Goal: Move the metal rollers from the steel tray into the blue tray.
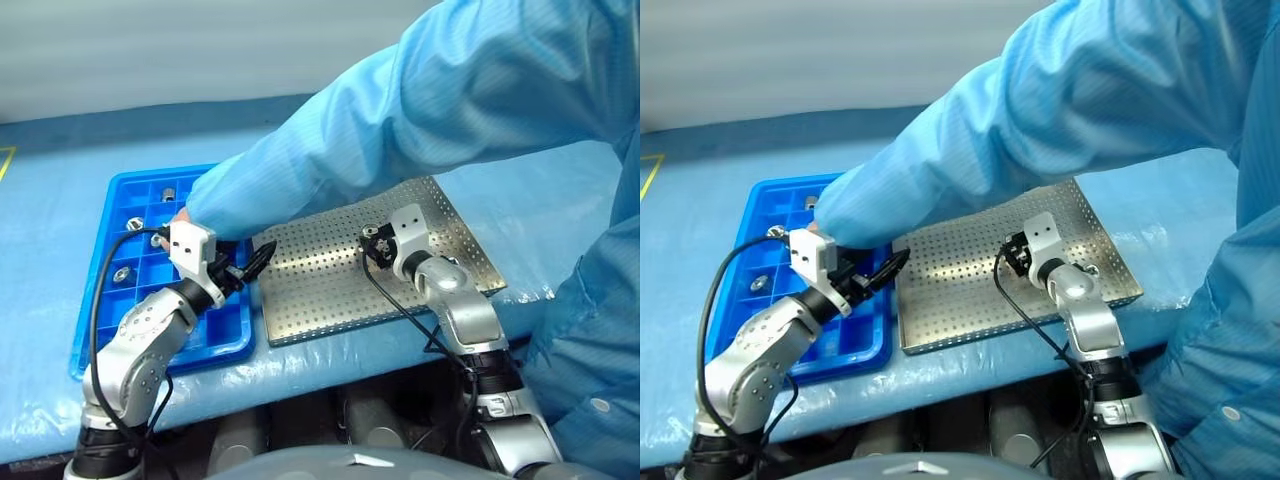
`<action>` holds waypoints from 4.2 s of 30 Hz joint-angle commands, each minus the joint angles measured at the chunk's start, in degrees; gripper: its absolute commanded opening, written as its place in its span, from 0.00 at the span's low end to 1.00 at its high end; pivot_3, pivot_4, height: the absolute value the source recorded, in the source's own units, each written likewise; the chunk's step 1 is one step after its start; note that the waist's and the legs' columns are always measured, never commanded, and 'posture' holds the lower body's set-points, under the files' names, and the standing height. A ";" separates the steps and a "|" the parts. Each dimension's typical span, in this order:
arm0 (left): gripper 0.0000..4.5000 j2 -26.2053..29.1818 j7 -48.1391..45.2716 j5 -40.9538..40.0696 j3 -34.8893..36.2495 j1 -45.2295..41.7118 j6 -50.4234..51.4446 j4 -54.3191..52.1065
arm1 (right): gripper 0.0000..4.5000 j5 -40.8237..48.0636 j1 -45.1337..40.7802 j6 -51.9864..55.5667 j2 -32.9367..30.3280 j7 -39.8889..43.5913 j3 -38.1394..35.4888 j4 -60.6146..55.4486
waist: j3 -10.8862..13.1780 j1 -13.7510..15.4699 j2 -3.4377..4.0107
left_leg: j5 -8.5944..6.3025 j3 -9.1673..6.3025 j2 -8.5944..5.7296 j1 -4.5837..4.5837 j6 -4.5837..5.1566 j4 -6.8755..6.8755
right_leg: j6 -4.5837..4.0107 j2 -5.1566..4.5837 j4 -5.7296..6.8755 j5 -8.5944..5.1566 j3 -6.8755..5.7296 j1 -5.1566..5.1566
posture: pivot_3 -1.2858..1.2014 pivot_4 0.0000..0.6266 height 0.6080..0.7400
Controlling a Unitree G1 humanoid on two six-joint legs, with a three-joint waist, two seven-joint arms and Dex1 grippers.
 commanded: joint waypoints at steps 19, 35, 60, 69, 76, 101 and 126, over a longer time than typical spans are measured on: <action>0.80 6.46 1.00 -1.44 10.22 6.70 2.18 -6.27 | 0.38 11.03 0.89 5.71 -1.63 13.20 7.56 -20.22 | 0.01 0.86 0.02 | -0.01 -0.09 0.10 0.00 0.01 -0.11 | 0.06 0.06 0.02 0.03 0.04 -0.12 | 0.48 0.24 1.00; 0.80 15.02 -3.02 -3.45 28.04 21.19 6.50 -10.54 | 0.38 14.02 -9.96 9.00 6.17 21.33 26.78 -21.12 | -0.01 1.95 -0.10 | 0.00 -0.16 0.18 0.04 -0.01 0.00 | -0.26 -0.04 0.07 -0.32 -0.22 -0.09 | 0.51 0.24 1.00; 0.80 11.16 0.64 -3.02 25.59 20.42 7.88 -12.74 | 0.38 11.19 -12.98 7.34 14.79 24.15 35.78 -4.58 | -0.08 5.04 -0.23 | 0.11 -0.26 0.17 0.02 -0.21 -0.09 | -0.65 -0.11 0.06 -0.26 -0.61 -0.02 | 0.54 0.24 1.00; 0.80 10.45 1.51 -3.11 24.59 19.72 8.25 -13.72 | 0.59 7.96 -14.50 2.66 15.98 24.89 35.85 -1.09 | -0.09 5.21 -0.23 | 0.11 -0.28 0.15 0.00 -0.21 -0.10 | -0.65 -0.15 0.04 -0.26 -0.63 -0.02 | 0.55 0.24 1.00; 0.80 8.80 2.06 -3.57 19.36 16.51 7.53 -13.14 | 0.59 8.99 -13.23 2.44 12.30 21.75 26.73 -12.15 | -0.08 5.68 -0.22 | 0.12 -0.34 0.13 -0.01 -0.23 -0.07 | -0.64 -0.15 0.04 -0.25 -0.64 0.00 | 0.53 0.24 1.00; 0.80 4.88 1.66 -0.12 8.11 6.52 4.89 -7.10 | 0.59 8.32 -2.12 5.71 3.84 12.56 15.17 -10.69 | -0.14 2.35 -0.28 | 0.12 -0.38 0.08 -0.02 -0.21 -0.06 | -0.44 -0.04 0.00 -0.13 -0.41 0.05 | 0.50 0.24 1.00; 0.80 5.95 2.50 0.24 10.25 8.63 4.42 -8.04 | 0.36 6.10 -4.84 -1.24 6.05 12.27 12.96 -3.23 | -0.13 2.63 -0.26 | 0.13 -0.26 0.10 -0.02 -0.21 -0.03 | -0.23 0.00 0.03 0.01 -0.40 0.04 | 0.51 0.24 1.00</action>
